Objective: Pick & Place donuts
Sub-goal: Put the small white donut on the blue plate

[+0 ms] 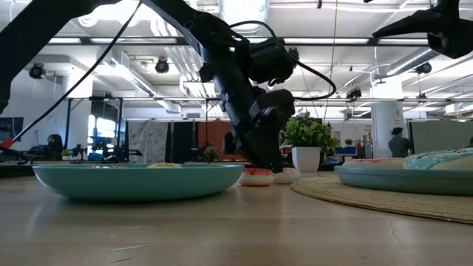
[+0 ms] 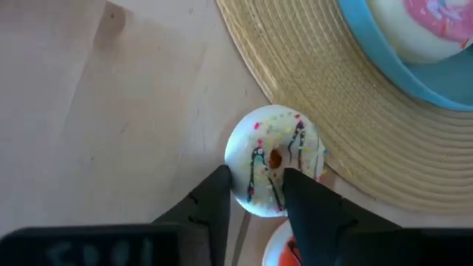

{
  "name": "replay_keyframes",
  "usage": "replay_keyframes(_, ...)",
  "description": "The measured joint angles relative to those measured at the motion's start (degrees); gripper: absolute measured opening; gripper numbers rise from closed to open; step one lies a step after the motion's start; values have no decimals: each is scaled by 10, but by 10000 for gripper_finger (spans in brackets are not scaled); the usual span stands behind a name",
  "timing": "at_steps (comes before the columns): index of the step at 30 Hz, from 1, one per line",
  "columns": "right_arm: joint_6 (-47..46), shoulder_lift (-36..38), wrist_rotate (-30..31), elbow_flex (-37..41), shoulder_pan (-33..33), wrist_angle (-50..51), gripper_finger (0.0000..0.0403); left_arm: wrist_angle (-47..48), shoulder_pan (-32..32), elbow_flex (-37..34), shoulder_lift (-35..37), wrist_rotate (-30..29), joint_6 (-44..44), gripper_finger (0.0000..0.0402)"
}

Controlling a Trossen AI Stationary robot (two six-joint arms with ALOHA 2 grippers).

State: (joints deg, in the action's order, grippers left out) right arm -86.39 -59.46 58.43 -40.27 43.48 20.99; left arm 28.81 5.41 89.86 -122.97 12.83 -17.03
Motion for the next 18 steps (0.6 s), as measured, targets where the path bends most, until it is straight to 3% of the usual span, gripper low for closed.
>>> replay_keyframes(7, -9, 0, 0, 0, 0, 14, 216, -25, -1, 0, -6, -15, -1, 10)
replay_keyframes(11, -14, 0, -1, 0, 0, 16, 216, -11, 3, 7, 18, -41, 8, 3)
replay_keyframes(15, -15, 0, -7, 0, 0, 14, 216, 90, 0, 5, 102, -51, 48, 2)
replay_keyframes(18, -17, 0, -18, 0, 0, 16, 216, 168, -26, -37, 175, -54, 71, 1)
